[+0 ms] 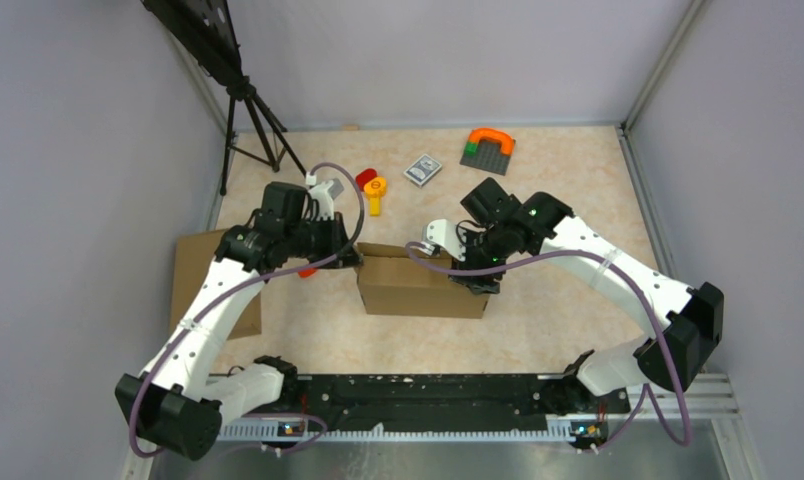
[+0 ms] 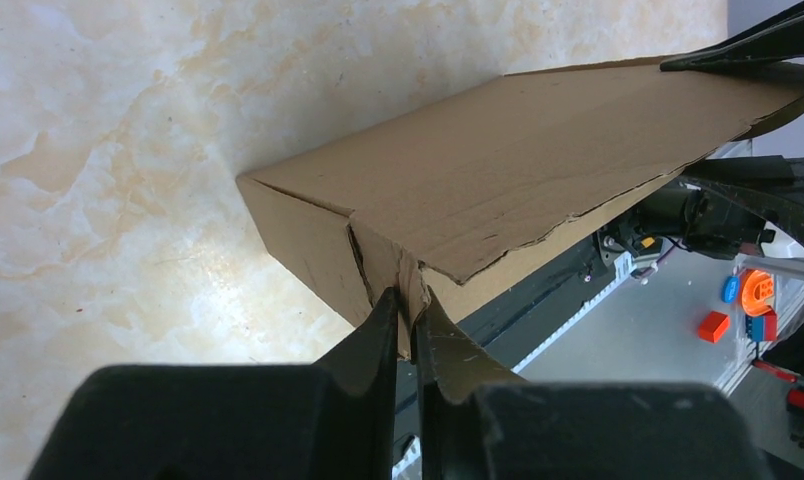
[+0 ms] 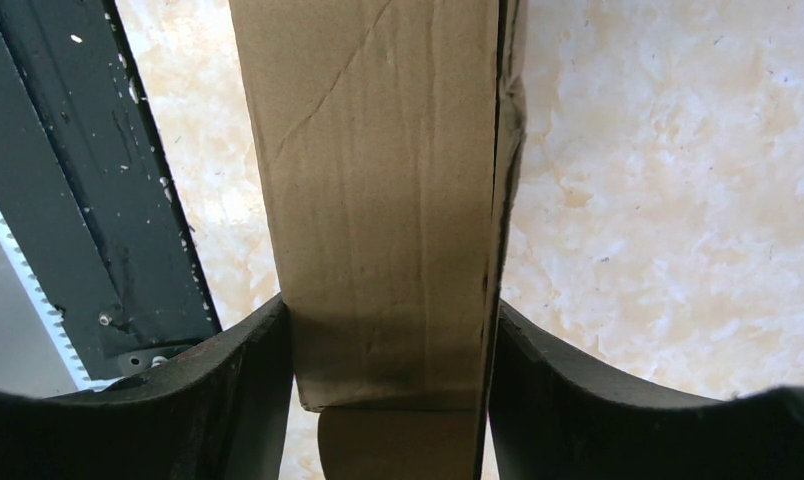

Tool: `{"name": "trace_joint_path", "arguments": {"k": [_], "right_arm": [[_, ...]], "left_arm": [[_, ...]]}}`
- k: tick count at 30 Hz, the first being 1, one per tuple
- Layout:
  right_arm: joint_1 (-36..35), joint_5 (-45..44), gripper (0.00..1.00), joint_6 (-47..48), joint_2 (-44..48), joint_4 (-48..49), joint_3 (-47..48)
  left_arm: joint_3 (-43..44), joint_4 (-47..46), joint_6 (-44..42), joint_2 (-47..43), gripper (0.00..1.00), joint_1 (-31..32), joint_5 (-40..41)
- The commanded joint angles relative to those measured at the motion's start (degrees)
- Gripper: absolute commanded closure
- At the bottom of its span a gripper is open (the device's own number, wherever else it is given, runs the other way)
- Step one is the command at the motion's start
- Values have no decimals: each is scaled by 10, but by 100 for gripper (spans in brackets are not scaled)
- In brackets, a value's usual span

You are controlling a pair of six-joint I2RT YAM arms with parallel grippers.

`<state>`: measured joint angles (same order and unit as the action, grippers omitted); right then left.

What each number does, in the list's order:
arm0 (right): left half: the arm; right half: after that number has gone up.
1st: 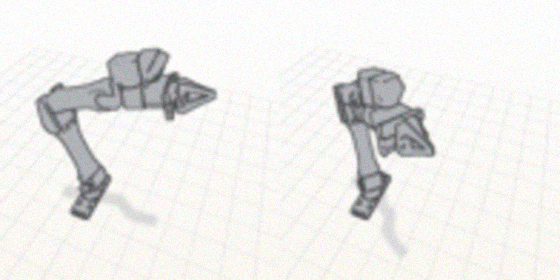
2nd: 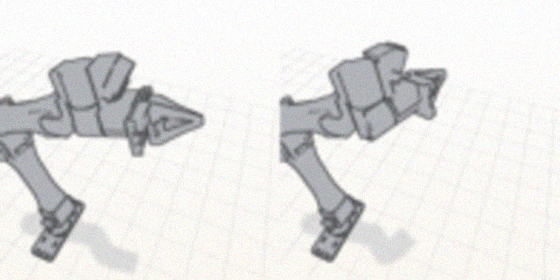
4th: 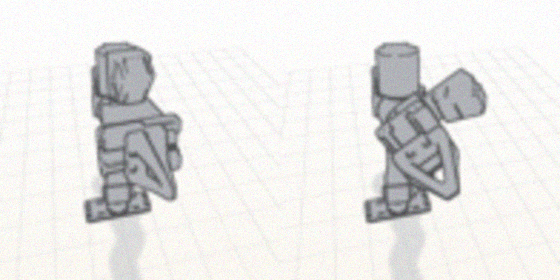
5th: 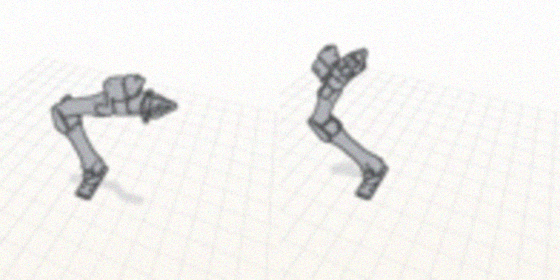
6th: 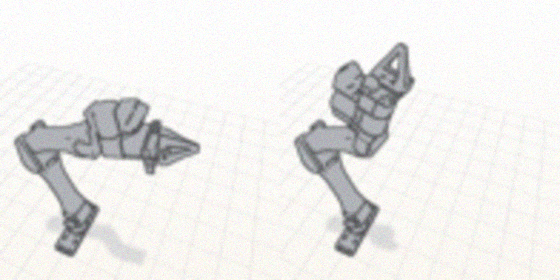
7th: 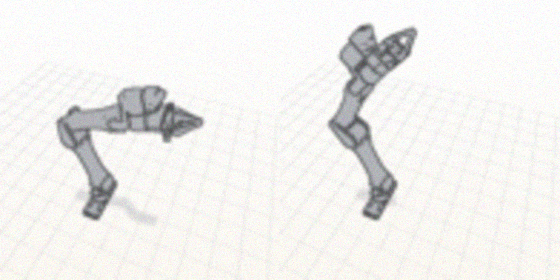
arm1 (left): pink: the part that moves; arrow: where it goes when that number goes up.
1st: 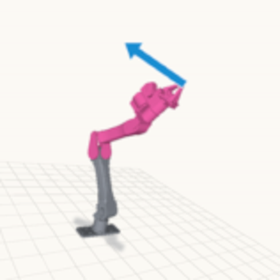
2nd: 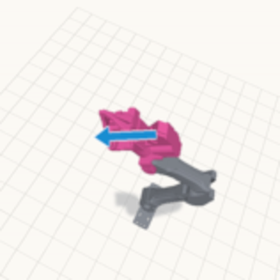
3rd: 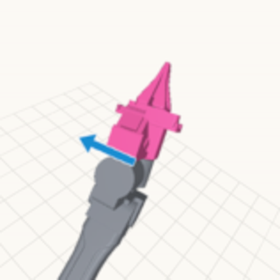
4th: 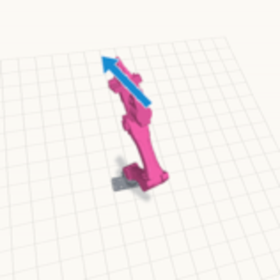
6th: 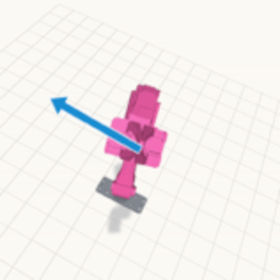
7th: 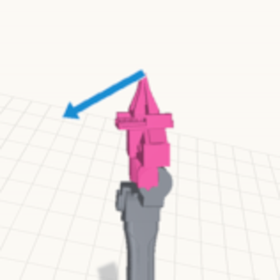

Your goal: Fold the paper box

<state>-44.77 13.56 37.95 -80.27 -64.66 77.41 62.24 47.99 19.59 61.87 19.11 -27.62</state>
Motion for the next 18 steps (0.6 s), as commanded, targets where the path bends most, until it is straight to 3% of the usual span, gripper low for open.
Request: {"name": "trace_joint_path", "arguments": {"k": [1,18], "right_arm": [[-7,21,44,4,1,1,9],[-7,19,44,1,-4,4,10]], "left_arm": [[-18,7,-3,-3,91,2,-7],[-70,-11,-17,-69,96,2,35]]}}
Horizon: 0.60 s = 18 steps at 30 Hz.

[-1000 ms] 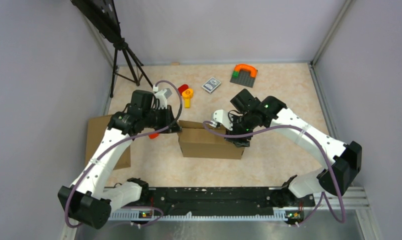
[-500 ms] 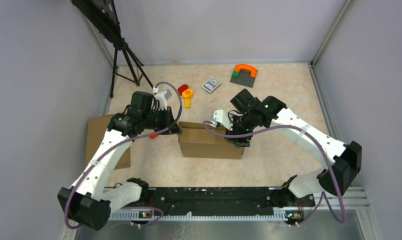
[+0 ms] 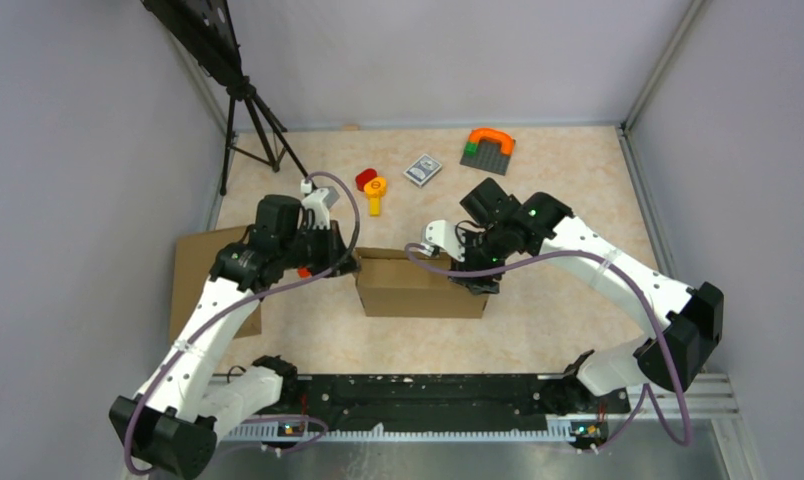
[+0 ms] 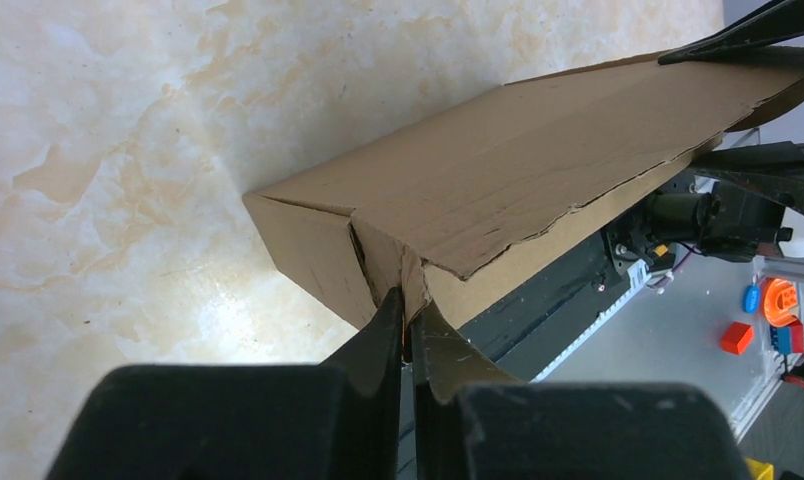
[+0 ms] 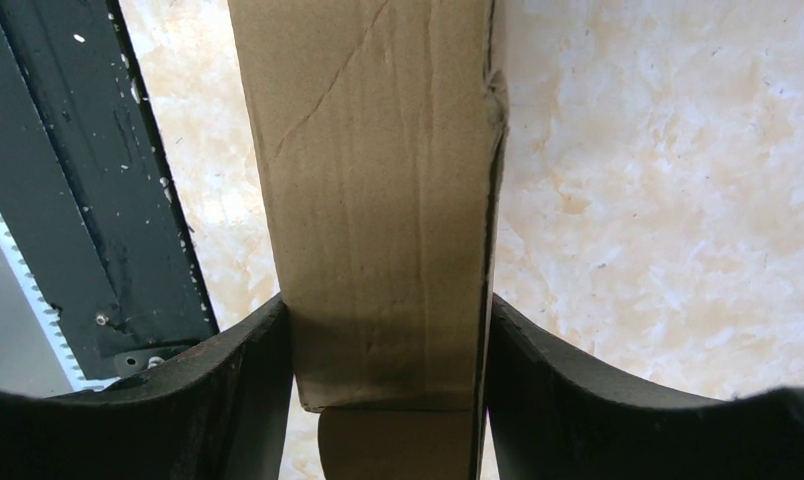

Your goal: Fold the paper box

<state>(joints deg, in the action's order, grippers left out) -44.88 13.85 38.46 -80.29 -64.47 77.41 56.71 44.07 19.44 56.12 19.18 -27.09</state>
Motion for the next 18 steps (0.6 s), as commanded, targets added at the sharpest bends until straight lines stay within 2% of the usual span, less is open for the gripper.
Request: {"name": "trace_joint_path", "arguments": {"k": [1,7,18], "right_arm": [[-6,15,44,-5,-5,2,10],[-6,12,44,-10,-6,2,11],[-6,5,44,-36,-22,1,19]], "left_arm": [[-13,33,-23,-12,96,1,36],[6,56,-36,2,97,9,32],[-18,35,-10,-40,97,60,95]]}}
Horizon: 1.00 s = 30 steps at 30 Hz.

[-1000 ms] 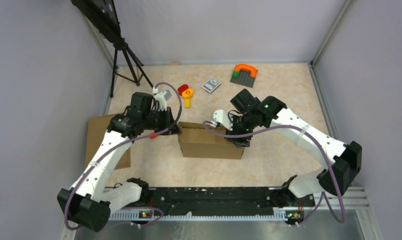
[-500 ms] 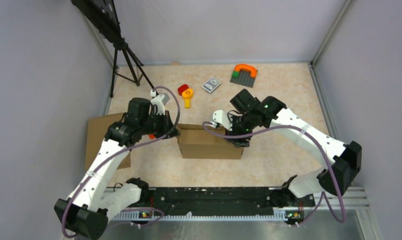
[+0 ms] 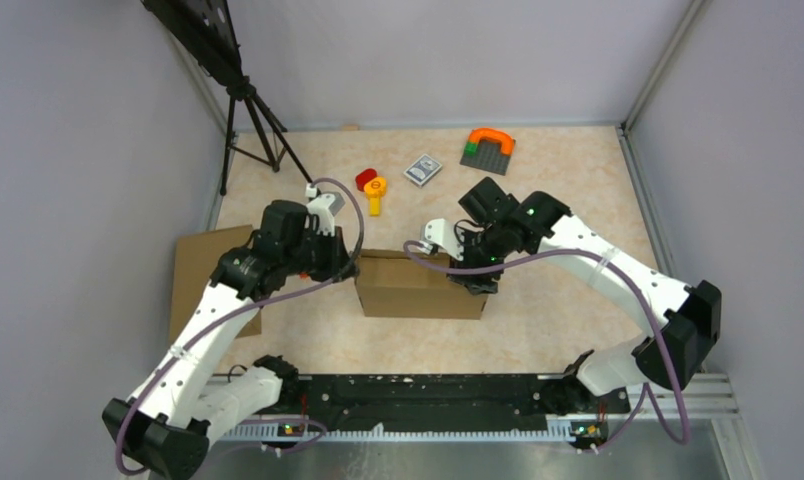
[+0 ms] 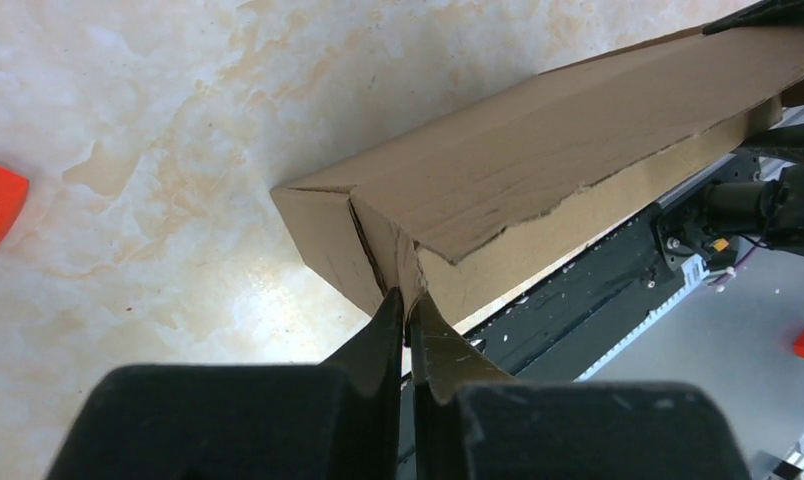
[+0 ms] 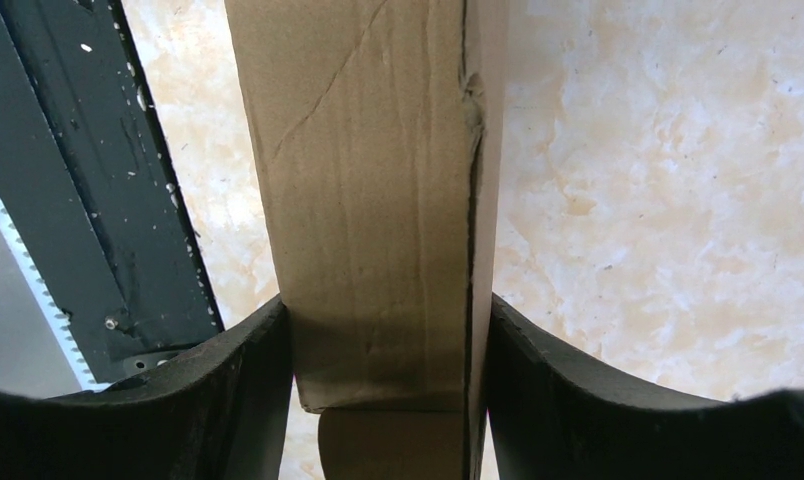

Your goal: Fold the paper box

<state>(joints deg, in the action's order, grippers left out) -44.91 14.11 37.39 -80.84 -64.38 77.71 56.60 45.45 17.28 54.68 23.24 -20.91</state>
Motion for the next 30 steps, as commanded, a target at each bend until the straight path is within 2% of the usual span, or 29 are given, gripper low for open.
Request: {"name": "trace_joint_path", "arguments": {"k": [1,4,7,11,14,22,27,30], "right_arm": [[-6,1,44,-26,-18,1,16],[-6,-1,44,-27,-22,0,19],[-6,-1,44,-27,-22,-1,19],[-6,2,46,-21,-16,0,17],[-5,1,46,-20,-13,-1,15],[-8,-4,47,-21,-5,3,6],[-10,-2,47,-21,-4,3,5],[-10,-1,47,-21,-4,2,7]], "left_arm": [[-24,13,16,-31,96,25,38],[-41,-2,27,-48,89,37,60],[-44,-8,34,-61,74,40,71],[-26,-10,34,-68,63,40,85],[-3,-8,46,-63,59,40,94],[73,5,44,-36,56,39,97],[99,19,28,-7,67,39,112],[112,37,16,15,67,39,132]]}}
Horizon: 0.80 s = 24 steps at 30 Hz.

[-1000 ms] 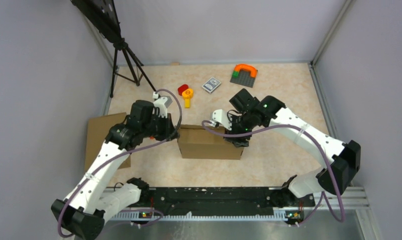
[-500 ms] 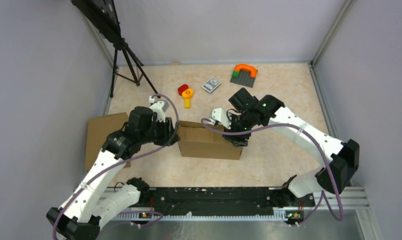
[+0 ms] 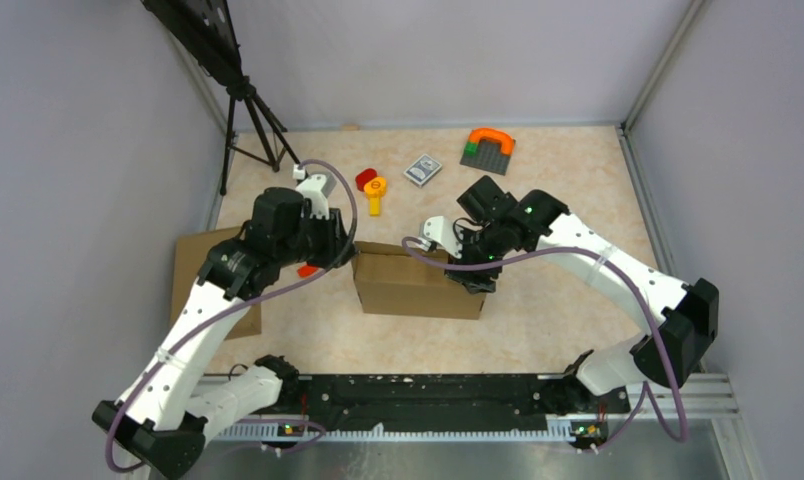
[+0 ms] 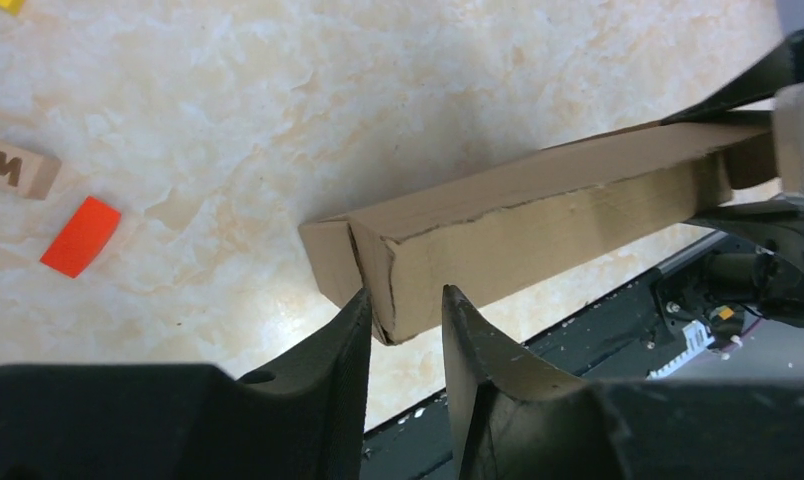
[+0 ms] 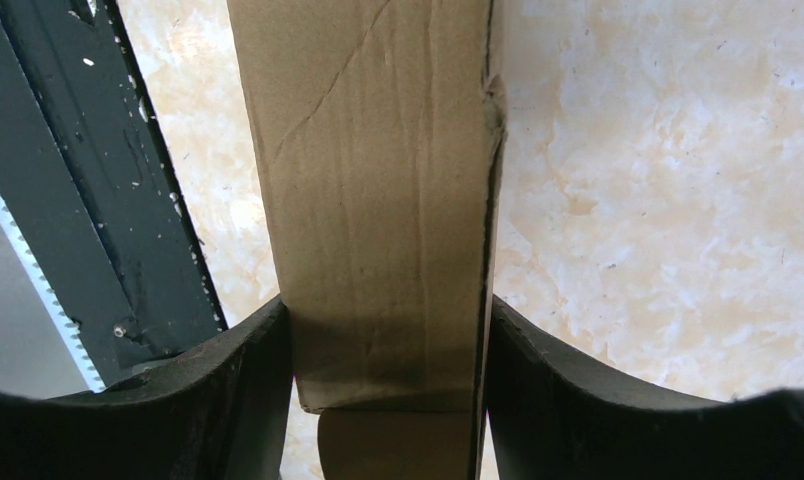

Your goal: Fold the paper box

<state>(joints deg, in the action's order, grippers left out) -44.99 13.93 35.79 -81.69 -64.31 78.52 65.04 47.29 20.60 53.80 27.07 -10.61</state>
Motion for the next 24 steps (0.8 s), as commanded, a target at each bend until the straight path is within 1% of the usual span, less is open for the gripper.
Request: {"name": "trace_joint_path", "arguments": {"k": [1,5,7,8,11,12,20,24], "right_arm": [[-10,1,47,-5,4,2,-1],[-10,0,47,-6,4,2,-1],[-11,0,47,-7,3,2,-1],[-11,0,47,-8,2,2,-1],[-12,-6,47,-10,2,4,-2],[-12,-8,47,-11,2,5,-3],[-14,-43,47,-34,1,25,-12],[-18,-64,44,-47,5,41,-19]], "left_arm": [[28,19,-18,28,67,1,29],[26,10,-18,35,70,1,24],[26,10,-19,40,75,1,28],[25,8,-21,41,79,1,27],[19,-1,-25,45,98,2,5],[15,-2,-26,46,100,1,-4],[-20,-7,-28,20,100,2,-35],[-41,-13,-28,2,100,2,-45]]}}
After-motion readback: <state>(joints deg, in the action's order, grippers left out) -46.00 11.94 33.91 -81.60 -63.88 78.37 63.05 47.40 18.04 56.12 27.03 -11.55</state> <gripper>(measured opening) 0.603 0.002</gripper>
